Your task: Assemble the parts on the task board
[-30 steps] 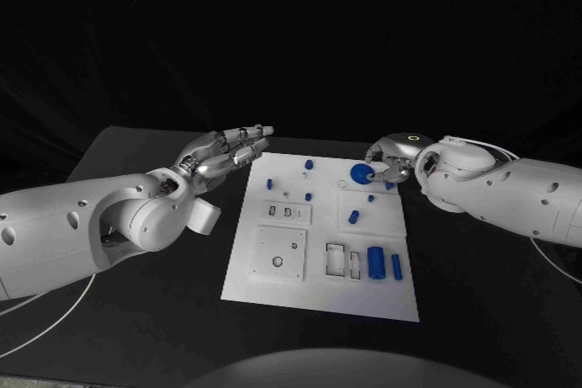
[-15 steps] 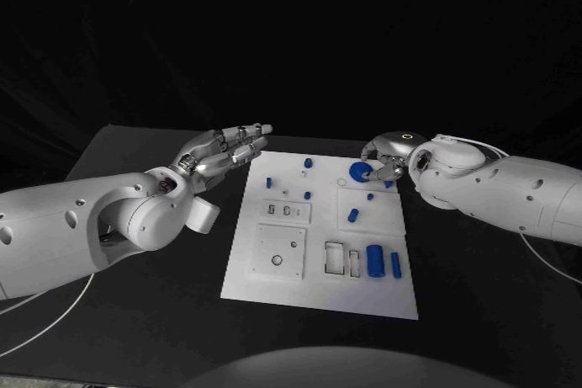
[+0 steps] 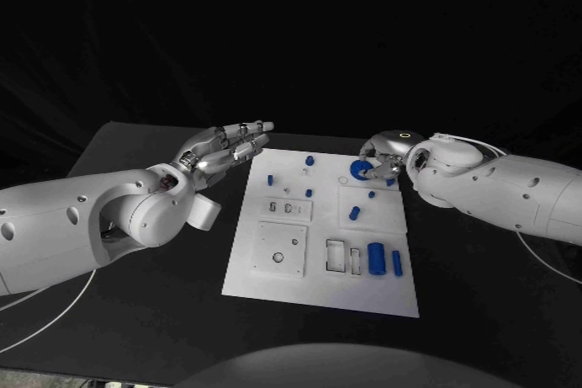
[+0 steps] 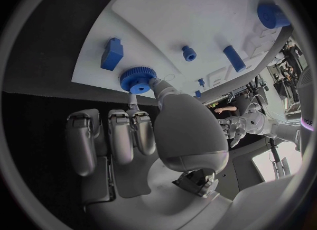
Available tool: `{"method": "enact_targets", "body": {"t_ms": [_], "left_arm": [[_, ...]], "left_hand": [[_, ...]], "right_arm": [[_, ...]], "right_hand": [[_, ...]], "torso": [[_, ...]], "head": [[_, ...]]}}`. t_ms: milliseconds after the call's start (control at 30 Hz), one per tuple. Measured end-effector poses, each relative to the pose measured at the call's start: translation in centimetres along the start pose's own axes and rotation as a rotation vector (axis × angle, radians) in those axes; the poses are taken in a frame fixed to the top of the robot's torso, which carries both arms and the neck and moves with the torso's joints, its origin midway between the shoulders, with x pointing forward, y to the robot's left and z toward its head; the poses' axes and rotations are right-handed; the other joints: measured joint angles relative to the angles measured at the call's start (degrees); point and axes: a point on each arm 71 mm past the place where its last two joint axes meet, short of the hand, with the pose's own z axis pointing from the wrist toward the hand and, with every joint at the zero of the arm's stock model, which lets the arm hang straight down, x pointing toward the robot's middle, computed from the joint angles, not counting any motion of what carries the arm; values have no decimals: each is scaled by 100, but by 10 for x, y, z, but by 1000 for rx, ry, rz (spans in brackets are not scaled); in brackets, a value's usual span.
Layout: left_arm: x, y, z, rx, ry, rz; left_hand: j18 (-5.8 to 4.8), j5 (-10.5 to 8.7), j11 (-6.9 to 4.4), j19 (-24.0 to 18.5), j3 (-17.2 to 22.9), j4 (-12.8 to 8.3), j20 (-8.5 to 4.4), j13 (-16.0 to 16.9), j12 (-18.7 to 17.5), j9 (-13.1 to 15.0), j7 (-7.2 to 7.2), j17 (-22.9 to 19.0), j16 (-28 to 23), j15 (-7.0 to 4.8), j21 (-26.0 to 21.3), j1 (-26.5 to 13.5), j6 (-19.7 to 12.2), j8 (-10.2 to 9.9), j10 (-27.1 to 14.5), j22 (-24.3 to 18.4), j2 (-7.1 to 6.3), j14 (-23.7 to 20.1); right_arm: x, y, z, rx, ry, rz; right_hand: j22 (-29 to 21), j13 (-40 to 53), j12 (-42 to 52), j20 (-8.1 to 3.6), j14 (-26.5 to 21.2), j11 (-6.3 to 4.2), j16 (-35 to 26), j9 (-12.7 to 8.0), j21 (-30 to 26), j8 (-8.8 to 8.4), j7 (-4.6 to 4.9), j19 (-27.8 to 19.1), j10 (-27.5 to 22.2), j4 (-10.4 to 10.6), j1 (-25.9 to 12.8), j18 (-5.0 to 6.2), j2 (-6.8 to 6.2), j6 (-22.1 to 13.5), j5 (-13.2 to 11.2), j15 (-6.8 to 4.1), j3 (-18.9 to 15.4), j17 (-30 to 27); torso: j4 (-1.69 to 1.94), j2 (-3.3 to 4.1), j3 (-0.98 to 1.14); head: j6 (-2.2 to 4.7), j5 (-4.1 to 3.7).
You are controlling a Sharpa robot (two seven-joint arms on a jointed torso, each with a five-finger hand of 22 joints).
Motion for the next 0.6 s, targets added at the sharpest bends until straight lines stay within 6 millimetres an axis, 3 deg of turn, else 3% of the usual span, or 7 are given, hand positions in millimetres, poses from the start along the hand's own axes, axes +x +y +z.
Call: {"method": "enact_targets", "body": {"t_ms": [200,367,600], "left_arm": [[0,0,0,0,0,0],[0,0,0,-1,0,0],[0,0,1,-2,2,0]], "left_hand": [[0,0,0,0,0,0,0,0,0,0,0,0,0,0,0,0,0,0,0,0,0,0],[0,0,0,0,0,0,0,-1,0,0,0,-1,0,0,0,0,0,0,0,0,0,0],[1,0,0,0,0,0,0,-1,0,-1,0,-1,0,0,0,11,0,0,0,0,11,0]], "right_arm": [[0,1,1,-3,0,4],[0,1,1,-4,4,6],[0,1,1,-7,6,9]], "right_hand": [[0,0,0,0,0,0,0,274,-25,136,-33,0,0,-109,42,0,-11,66,462,0,80,0],[0,-1,0,0,0,0,0,280,-47,180,-35,0,0,-190,108,0,-1,68,618,0,157,-1],[-1,-1,0,0,0,0,0,276,-47,188,37,0,0,-285,177,0,20,140,695,0,221,-1]], "torso": [[0,2,-4],[0,3,-4],[-5,-1,-3]], "head": [[-13,-9],[-35,-10],[-52,-1]]}}
